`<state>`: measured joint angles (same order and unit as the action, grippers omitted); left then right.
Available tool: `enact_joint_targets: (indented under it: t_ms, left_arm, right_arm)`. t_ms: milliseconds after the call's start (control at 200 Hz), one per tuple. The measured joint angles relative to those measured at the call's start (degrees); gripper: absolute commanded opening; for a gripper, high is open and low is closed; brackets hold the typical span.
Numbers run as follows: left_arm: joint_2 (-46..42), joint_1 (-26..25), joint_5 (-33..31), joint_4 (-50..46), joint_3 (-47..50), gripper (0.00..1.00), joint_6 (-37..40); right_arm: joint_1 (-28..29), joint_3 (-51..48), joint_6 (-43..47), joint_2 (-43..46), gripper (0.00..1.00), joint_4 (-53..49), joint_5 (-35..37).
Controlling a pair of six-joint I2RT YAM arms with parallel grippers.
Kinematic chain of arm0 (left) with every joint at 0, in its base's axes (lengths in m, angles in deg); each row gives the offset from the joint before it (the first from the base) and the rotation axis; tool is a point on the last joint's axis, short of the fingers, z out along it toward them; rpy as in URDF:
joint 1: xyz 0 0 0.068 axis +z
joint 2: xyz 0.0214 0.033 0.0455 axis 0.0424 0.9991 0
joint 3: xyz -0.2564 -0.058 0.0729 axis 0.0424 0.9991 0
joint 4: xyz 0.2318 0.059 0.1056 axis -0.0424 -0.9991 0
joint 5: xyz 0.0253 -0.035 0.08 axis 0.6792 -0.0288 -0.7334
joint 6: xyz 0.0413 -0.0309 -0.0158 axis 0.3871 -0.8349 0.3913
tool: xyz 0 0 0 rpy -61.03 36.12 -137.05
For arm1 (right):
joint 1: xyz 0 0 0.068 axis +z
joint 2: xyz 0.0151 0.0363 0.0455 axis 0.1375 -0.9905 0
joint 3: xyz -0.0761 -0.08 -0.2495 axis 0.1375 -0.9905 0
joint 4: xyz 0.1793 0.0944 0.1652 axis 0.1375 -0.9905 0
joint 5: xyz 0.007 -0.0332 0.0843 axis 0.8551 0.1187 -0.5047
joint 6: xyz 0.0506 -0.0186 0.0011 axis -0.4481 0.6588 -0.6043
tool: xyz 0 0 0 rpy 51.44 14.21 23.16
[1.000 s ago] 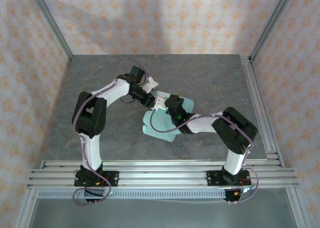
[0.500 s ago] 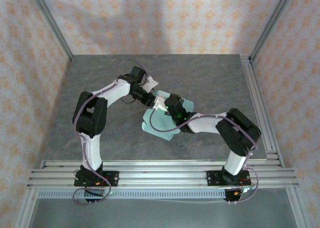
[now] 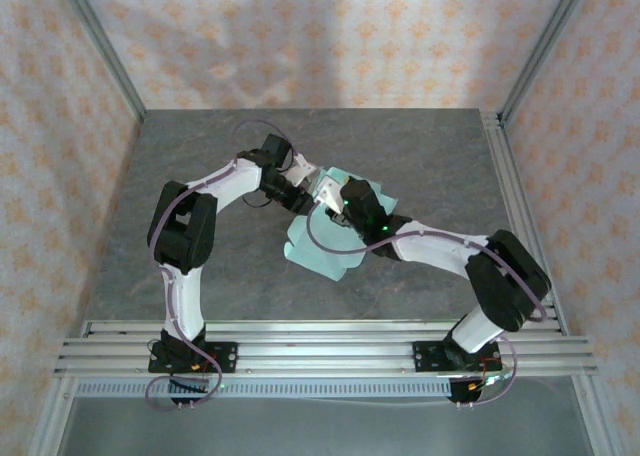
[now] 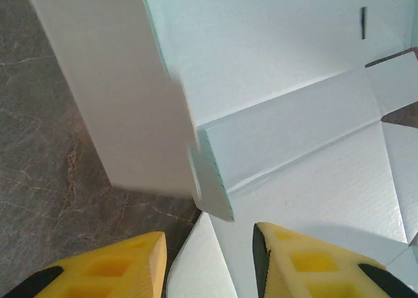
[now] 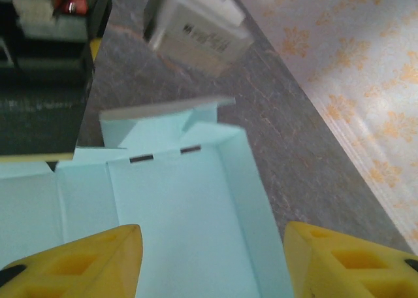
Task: Fold the paper box
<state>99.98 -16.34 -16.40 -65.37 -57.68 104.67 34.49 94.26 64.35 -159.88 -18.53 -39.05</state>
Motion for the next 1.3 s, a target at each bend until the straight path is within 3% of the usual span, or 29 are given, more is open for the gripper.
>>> enact_joint_targets:
  t_ms: [245,495,671,836,911,1041,1301]
  left_arm:
    - [0.1,0.0,0.0,0.6,0.0,0.43,-0.4]
    - [-2.7,1.7,1.4,8.1,6.2,0.5,-5.2]
    - [-7.6,5.1,2.0,12.4,10.2,0.57,-8.4]
    - [-11.0,5.7,2.0,15.8,12.3,0.7,-10.0]
    - [-12.0,5.7,2.0,16.8,13.9,0.78,-10.7]
    - [-12.8,5.8,2.0,17.2,15.3,0.83,-11.1]
    - [-14.5,5.8,1.9,17.8,17.3,0.84,-11.3]
  right_arm:
    - [-3.4,2.4,-12.5,2.9,0.68,-4.4,-3.8]
    - [-16.2,15.9,-19.0,-1.0,0.7,-18.5,-15.3]
    - [-23.9,21.8,-14.8,-8.6,0.72,-30.1,-27.0]
    - [-26.4,28.8,-7.8,-16.7,0.73,-41.0,-33.4]
    - [-26.6,31.5,-5.3,-19.3,0.72,-44.1,-35.1]
    - [-26.8,37.8,-1.9,-24.5,0.72,-49.0,-37.3]
    - [-27.9,51.3,4.2,-34.8,0.64,-59.2,-38.7]
